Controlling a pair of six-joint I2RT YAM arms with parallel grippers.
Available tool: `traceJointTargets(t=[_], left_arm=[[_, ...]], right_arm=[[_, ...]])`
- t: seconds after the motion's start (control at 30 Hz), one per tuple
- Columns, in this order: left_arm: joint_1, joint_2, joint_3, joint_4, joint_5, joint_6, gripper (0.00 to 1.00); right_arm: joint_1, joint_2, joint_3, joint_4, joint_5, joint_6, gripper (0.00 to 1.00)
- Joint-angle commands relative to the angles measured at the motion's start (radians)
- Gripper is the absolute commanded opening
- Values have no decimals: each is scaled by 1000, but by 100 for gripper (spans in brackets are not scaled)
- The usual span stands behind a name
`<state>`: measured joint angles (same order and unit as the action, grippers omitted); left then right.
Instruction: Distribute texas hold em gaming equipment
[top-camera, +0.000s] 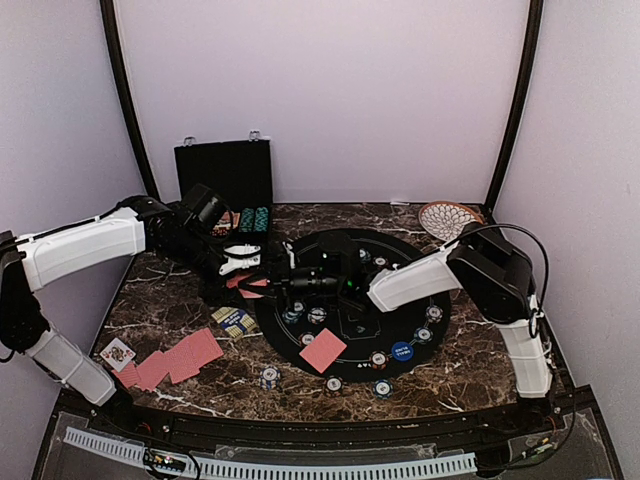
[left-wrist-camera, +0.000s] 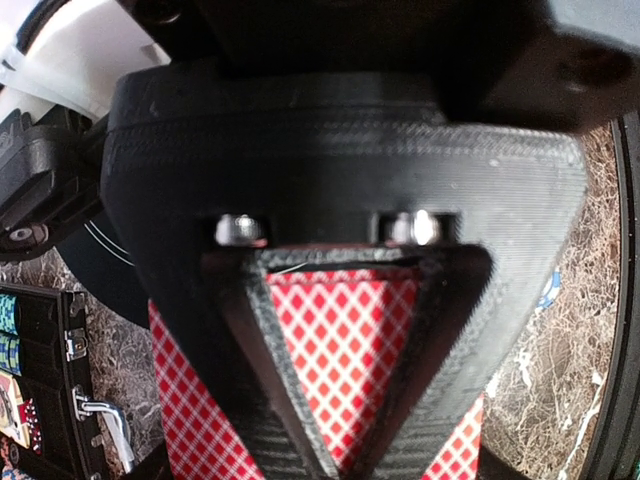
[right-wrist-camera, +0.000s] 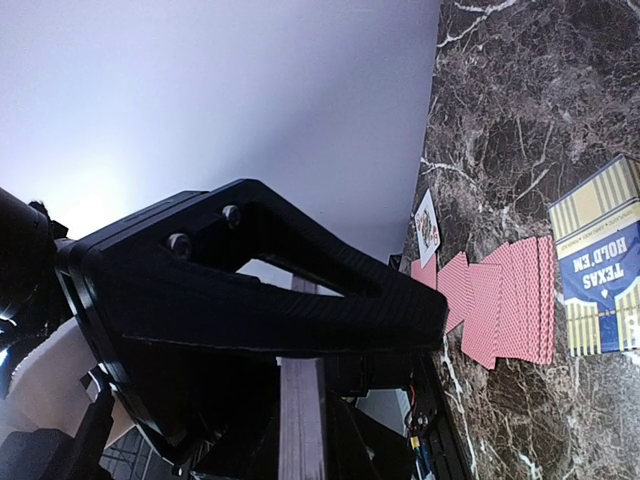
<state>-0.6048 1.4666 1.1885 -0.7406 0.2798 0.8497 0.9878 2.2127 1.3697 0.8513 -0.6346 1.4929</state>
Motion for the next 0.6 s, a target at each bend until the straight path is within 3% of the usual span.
traceJointTargets(t=[0.0,0.33,0.57], left_arm=[[-2,-56,-1,2,29,7,44],[-3,-60,-16,-2,34,3,39],[-3,-59,-31,0,29,8,40]], right_arm=[[-1,-38,0,-120,25,-73,0],[-5,-59,5,-139,34,-79,29],[-15,-72,7,-150,37,-70,34]])
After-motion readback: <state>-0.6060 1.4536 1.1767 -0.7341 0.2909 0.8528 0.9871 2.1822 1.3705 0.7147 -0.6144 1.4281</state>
